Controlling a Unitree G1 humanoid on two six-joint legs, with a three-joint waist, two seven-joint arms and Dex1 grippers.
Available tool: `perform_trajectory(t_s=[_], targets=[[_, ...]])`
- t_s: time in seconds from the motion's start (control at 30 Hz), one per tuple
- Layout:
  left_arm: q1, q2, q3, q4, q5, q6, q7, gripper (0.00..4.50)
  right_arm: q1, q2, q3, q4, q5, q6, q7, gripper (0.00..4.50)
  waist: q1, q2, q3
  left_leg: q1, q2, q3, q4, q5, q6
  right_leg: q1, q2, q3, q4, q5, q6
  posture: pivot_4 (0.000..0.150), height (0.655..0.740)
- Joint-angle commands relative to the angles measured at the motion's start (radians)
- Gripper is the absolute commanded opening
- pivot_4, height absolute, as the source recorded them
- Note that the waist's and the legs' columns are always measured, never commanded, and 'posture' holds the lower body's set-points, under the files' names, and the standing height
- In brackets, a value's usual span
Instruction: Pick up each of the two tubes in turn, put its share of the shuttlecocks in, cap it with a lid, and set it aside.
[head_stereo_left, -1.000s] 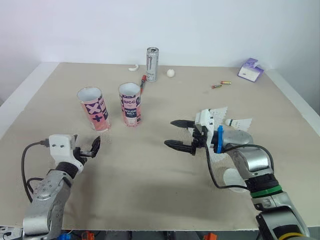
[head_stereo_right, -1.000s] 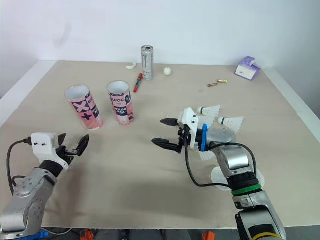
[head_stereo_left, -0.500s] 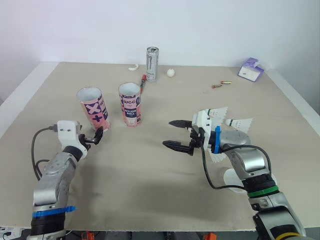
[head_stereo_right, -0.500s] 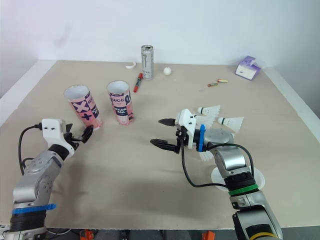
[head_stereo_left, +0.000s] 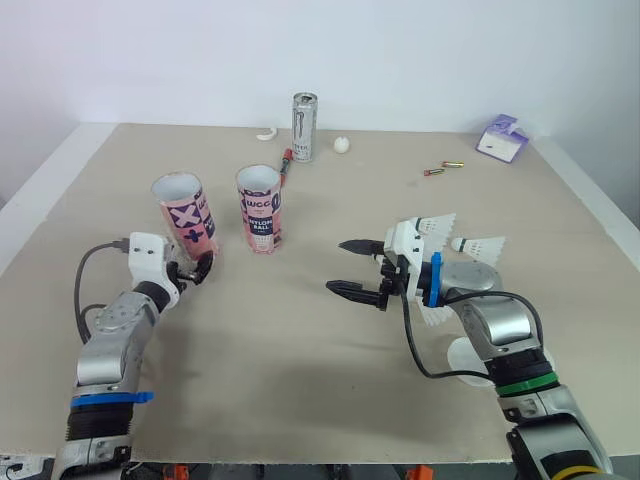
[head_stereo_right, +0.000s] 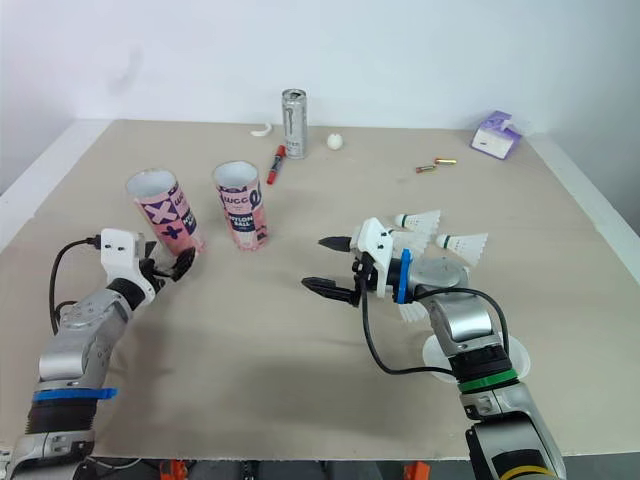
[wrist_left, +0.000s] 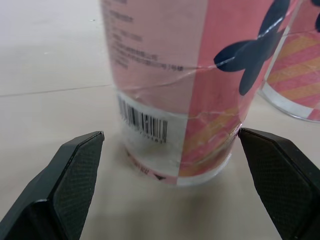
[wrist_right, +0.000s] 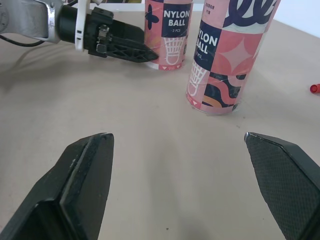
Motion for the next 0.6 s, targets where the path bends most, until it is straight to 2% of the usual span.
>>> perform_trajectory(t_s=[0.03,0.37,0.6], targets=[[-0.063,0.023,-0.011,0.075,0.021,-0.062,-0.044,4.5,-0.018,-0.004,-0.033,-0.03,0.004,-0.007,-0.005,4.47,-0.001,0.0,0.0,0.0,0.0,0.0,0.0,0.0,0.0,0.0,0.0,0.0,0.0,0.0,0.0,0.15,0.74],[-0.191,0.036,-0.021,0.303,0.045,-0.152,-0.119,4.5,-0.019,-0.01,-0.039,-0.037,0.003,-0.003,-0.009,4.47,0.0,0.0,0.0,-0.003,-0.001,-0.001,0.0,0.0,0.0,-0.001,0.0,-0.001,0.0,0.0,0.0,0.15,0.74],[-0.245,0.041,-0.024,0.4,0.064,-0.224,-0.157,4.5,-0.023,-0.015,-0.041,-0.036,0.004,0.001,-0.008,4.47,0.0,0.0,0.0,-0.004,-0.001,-0.001,0.0,0.0,0.0,-0.002,0.0,-0.001,0.0,0.0,0.0,0.15,0.74]])
